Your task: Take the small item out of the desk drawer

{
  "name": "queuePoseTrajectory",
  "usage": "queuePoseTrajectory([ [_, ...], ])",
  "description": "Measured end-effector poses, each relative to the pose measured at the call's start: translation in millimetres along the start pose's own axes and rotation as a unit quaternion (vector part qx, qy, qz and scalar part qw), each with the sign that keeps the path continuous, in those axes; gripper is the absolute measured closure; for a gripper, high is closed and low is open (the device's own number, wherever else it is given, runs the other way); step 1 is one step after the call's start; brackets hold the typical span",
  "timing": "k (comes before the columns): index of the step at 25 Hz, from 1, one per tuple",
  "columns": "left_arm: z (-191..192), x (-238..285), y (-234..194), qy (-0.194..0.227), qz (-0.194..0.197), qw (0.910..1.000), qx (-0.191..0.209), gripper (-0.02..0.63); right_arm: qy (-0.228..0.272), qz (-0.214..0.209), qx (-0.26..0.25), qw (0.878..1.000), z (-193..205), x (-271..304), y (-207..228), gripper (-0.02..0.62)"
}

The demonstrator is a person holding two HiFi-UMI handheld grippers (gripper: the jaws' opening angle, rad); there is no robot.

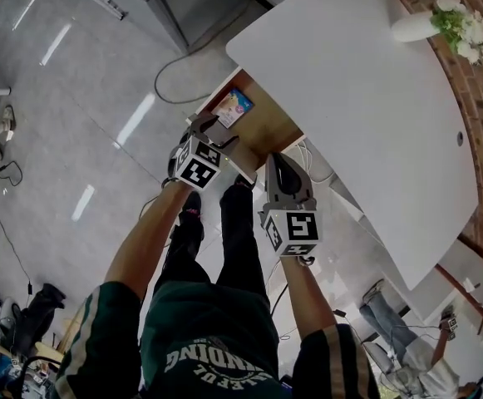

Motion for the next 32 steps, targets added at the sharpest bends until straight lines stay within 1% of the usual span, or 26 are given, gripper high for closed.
queuePoseTrajectory([
  [5, 9, 26, -6, -0.016, -0.004, 0.9999, 0.000, 0.308, -0.012, -0.001, 0.008, 1.000, 16, 12, 4, 0.571],
  [9, 12, 44, -11, -0.020, -0.009, 0.9998, -0.002, 0.277, -0.018, 0.000, 0.010, 1.000, 27, 20, 11, 0.571],
  [13, 16, 62, -13, -0.035, -0.004, 0.9994, -0.003, 0.254, -0.028, -0.004, 0.011, 1.000, 39, 28, 13, 0.571],
  [17, 18, 81, -20, -0.048, -0.003, 0.9988, -0.008, 0.244, -0.036, -0.011, 0.014, 0.999, 47, 35, 12, 0.571],
  [22, 18, 106, -26, -0.072, -0.007, 0.9974, -0.003, 0.226, -0.047, -0.015, 0.016, 0.999, 58, 39, 15, 0.571],
  [26, 23, 126, -33, -0.094, 0.000, 0.9955, -0.013, 0.212, -0.052, -0.016, 0.021, 0.998, 64, 47, 17, 0.571],
  [32, 36, 151, -47, -0.115, -0.014, 0.9932, -0.013, 0.198, -0.055, -0.022, 0.018, 0.998, 73, 60, 18, 0.571],
])
Point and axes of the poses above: the fingertips, and each gripper's own axes: x forward along the fingers, y to its right, z out of its underside, the point moved 6 cm from there along -x, backward along the fingers
